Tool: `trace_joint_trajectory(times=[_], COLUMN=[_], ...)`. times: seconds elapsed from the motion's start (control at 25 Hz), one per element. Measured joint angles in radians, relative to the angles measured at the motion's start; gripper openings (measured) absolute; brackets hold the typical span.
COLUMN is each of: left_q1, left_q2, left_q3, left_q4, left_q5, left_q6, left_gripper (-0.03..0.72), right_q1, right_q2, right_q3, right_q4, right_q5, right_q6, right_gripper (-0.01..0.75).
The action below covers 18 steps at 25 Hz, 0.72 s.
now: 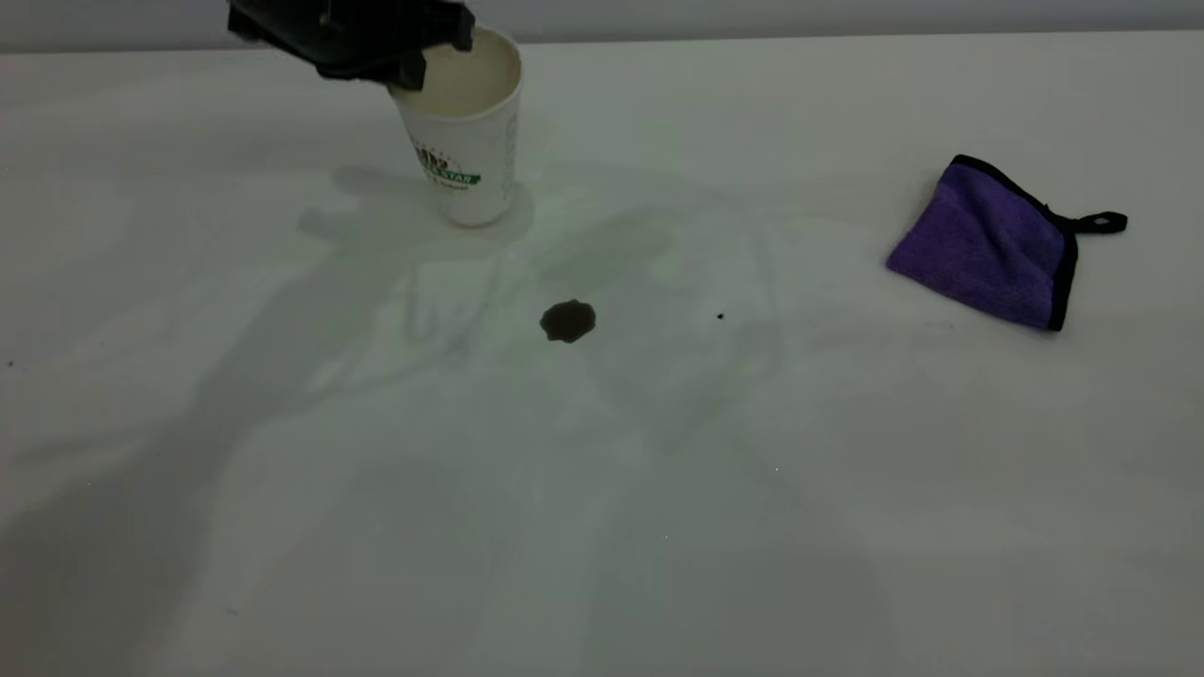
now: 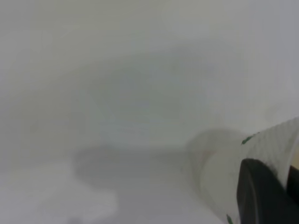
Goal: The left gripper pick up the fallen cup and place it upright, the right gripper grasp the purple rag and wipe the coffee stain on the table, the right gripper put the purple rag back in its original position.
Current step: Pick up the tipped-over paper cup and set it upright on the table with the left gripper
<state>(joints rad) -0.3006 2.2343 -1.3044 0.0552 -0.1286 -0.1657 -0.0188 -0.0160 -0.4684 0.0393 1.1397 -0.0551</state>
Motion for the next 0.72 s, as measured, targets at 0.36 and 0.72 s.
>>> trace_joint_trajectory(times=[0.36,0.72], left_q1=[0.001,0.001], left_q2=[0.021,0.016], left_q3=[0.012,0.012], left_q4=[0.0,0.016], left_q5=[-0.031,-0.08], left_q6=[-0.043,-0.054], left_gripper=[0.1,0.616], right_q1=[0.0,0.0], right_q2=[0.0,0.0], right_q3=[0.0,0.0], right_q4=[0.0,0.0], right_q5=[0.0,0.0], right_q6=[0.0,0.0], right_gripper=[0.588,0.588])
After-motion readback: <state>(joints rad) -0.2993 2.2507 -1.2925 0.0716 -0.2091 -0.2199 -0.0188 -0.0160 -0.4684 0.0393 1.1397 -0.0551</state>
